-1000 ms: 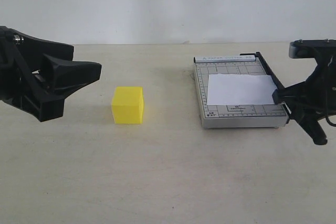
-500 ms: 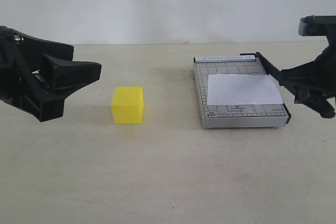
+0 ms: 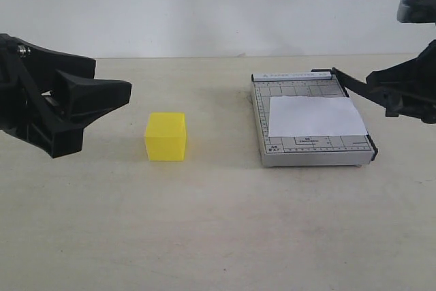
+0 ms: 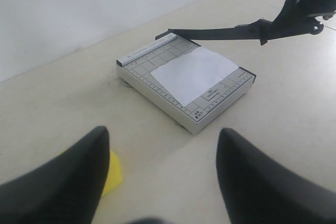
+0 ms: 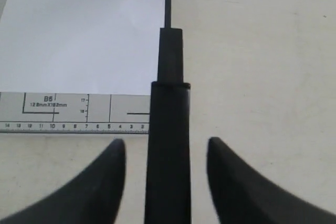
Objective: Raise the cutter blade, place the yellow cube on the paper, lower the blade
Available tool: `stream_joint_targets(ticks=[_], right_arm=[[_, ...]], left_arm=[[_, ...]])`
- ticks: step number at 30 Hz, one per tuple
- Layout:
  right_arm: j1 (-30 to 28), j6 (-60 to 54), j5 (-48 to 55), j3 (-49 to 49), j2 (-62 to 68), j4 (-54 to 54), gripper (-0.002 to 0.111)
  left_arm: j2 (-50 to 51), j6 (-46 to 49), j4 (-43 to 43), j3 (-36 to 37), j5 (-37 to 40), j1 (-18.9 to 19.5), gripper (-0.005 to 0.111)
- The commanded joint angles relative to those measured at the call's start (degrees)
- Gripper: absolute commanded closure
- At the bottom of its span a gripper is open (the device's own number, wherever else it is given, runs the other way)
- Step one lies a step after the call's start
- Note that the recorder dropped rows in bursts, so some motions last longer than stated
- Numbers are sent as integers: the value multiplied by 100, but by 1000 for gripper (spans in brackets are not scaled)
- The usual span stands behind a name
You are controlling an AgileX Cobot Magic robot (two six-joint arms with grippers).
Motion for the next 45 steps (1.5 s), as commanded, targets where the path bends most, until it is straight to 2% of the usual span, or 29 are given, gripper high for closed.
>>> stream_joint_targets(ticks=[1, 5, 11, 14, 18, 22, 26, 27, 29, 31, 32, 35, 42, 45], right_arm=[[-2, -62, 383, -36, -113, -11, 44], [-2, -307, 636, -36, -182, 196, 54], [-2, -317, -10, -100, -848, 214, 54], [-2, -317, -30, -333, -1140, 85, 54], [-2, -317, 47, -724, -1374, -19, 54], [-2, -417, 392, -1092, -1379, -31, 54], [-2, -417, 478, -1117, -1391, -76, 56], [-2, -417, 505, -1117, -1391, -142, 59], [-2, -417, 526, -1117, -1391, -170, 74], [-2, -417, 526, -1117, -1391, -170, 102], [-2, -422, 544, -1117, -1402, -170, 108], [-2, -446, 736, -1117, -1453, -149, 109], [-2, -650, 774, -1093, -1781, -149, 109], [-2, -703, 734, -1093, -1886, -135, 109]], left_arm=[[18, -6, -50, 3, -32, -23, 49], [18, -6, -50, 3, -32, -23, 49], [41, -129, -195, 3, -417, -23, 49], [254, 178, -483, 3, -831, -38, 49], [770, 936, -1291, -11, -1421, -318, 49], [1418, 1859, -2235, -136, -1462, -652, 49], [2103, 2434, -2759, -562, -1540, -975, 50], [2265, 2447, -2758, -729, -1518, -1045, 51], [2546, 2489, -2758, -1056, -1518, -1157, 54], [2796, 2513, -2748, -1415, -1518, -1238, 59], [2919, 2531, -2739, -1588, -1531, -1280, 63], [3218, 2635, -2739, -2021, -1542, -1395, 69], [4013, 2898, -2752, -2862, -1452, -1767, 69], [4495, 2898, -2752, -3171, -1096, -1853, 72]])
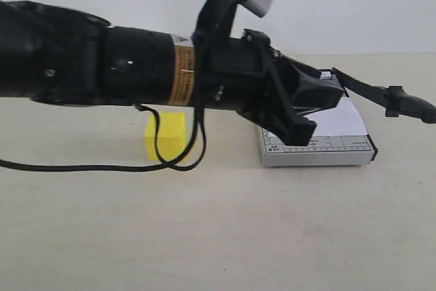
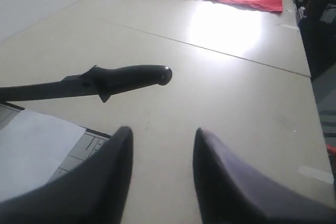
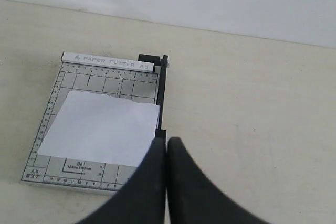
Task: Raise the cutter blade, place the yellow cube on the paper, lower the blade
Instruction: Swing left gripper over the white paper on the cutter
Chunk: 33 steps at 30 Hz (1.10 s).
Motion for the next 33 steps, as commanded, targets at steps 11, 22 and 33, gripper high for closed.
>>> stream_joint_targets(ticks=[11, 22, 33], right_arm=[[-2, -182, -120, -12, -224, -28, 109], [-2, -207, -161, -12, -224, -28, 109], [-2, -216, -207, -12, -224, -28, 109]], left_arm=[[1517, 611, -42, -1111, 1599, -123, 102], [2651, 965, -42, -2098, 2292, -101, 102], [3137, 965, 16, -2588, 2339, 171, 102]])
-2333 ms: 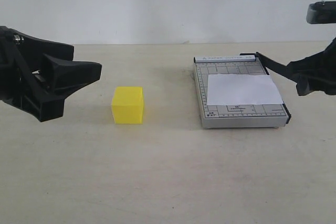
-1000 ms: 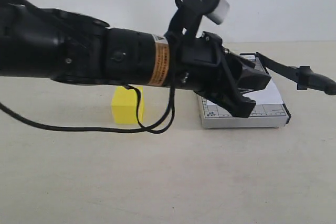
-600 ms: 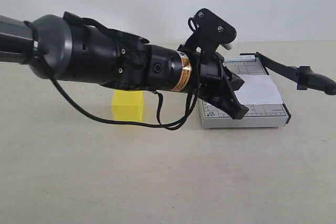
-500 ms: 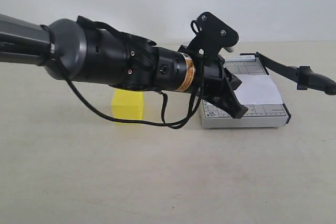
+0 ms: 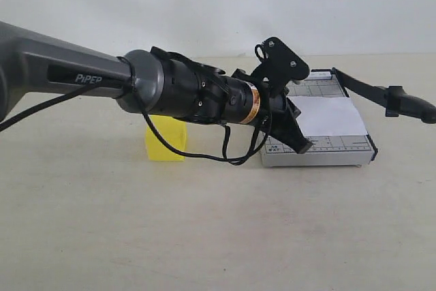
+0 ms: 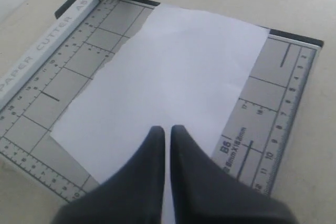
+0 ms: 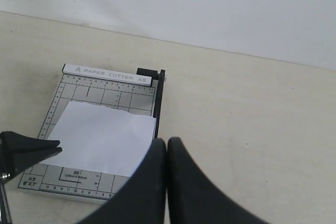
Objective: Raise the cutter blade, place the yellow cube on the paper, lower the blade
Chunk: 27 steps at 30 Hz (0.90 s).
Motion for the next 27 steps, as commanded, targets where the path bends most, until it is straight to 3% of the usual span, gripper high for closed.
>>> stream_joint_targets(ticks=[1, 18, 27], right_arm=[[-2, -28, -119, -12, -36, -28, 109], [-2, -99, -268, -12, -36, -28, 109], [-2, -128, -264, -12, -36, -28, 109]], left_arm=[[143, 31, 52, -188, 62, 89, 102], [326, -340, 131, -330, -748, 68, 102], [326, -340, 131, -318, -698, 60, 102]])
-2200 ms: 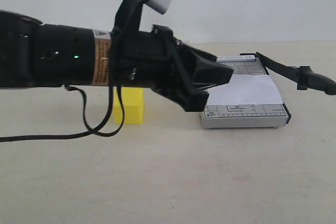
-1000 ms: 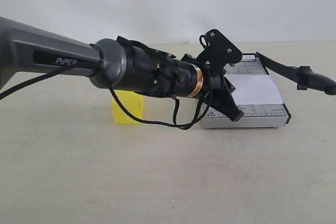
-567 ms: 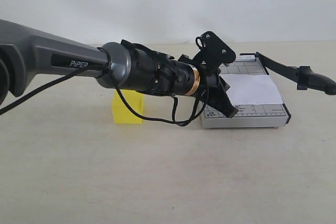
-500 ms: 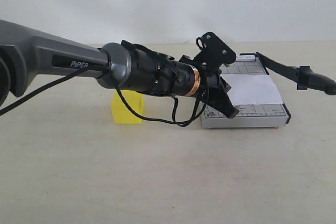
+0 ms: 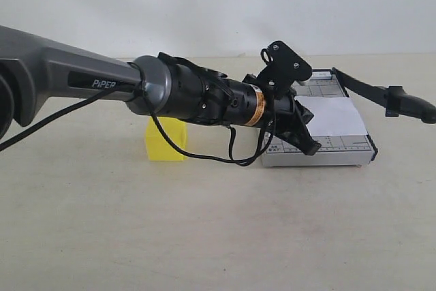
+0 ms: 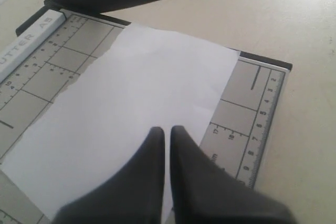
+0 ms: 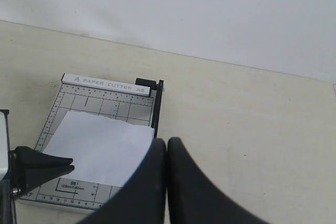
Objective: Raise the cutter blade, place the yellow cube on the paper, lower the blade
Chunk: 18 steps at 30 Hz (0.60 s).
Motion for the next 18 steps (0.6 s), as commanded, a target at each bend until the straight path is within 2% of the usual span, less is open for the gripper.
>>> stream_joint_targets(ticks=[1, 11, 18], right_arm=[[-2, -65, -80, -12, -36, -59, 109], [-2, -129, -109, -12, -36, -59, 109], [-2, -129, -109, -12, -36, -59, 109]], left_arm=[[-6, -76, 65, -13, 64, -22, 102], [183, 102, 182, -13, 758, -3, 102], [148, -28, 182, -13, 479, -14, 102]])
